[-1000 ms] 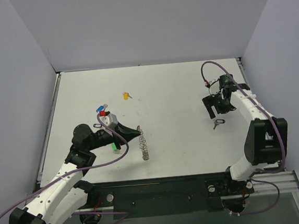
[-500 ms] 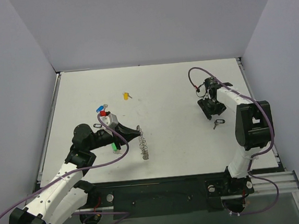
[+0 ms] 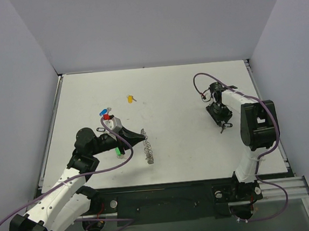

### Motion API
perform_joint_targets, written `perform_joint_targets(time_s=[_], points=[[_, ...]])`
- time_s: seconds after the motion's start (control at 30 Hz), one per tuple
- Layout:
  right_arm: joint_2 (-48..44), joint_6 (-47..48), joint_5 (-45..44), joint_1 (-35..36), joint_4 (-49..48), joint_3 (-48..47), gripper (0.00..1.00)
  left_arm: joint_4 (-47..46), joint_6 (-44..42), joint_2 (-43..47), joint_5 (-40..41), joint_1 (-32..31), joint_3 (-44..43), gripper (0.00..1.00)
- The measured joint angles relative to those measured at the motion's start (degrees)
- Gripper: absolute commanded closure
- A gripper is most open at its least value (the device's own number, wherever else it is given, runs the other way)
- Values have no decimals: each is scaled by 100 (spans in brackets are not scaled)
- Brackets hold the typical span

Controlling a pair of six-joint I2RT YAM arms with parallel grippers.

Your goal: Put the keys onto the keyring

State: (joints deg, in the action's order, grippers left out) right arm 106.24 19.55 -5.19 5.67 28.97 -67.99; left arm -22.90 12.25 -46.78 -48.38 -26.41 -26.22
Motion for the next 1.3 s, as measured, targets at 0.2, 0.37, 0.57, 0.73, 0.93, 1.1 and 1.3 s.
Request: perform_joint_targets(time_s=[0.2,0.37,0.57,0.73,0.93,1.1,1.3], points=[[28,17,-13,13,4,-9,73,0,0,0,0,0,0,100],[59,20,-66,55,39,-83,76,0,0,0,0,0,0,100],[120,20,-90,76,55,-173,78,0,0,-4,0,0,0,100],[260,22,-92,76,94,-201,79,0,0,-7,0,0,-2,100],[289,17,-87,74,170,-264,83,0,0,-7,0,0,-2,100],[332,17,-81,63,232,-343,90,0,0,-7,0,0,-2,100],[332,17,-42,31,278,-376,96,0,0,-13,0,0,-2,100]])
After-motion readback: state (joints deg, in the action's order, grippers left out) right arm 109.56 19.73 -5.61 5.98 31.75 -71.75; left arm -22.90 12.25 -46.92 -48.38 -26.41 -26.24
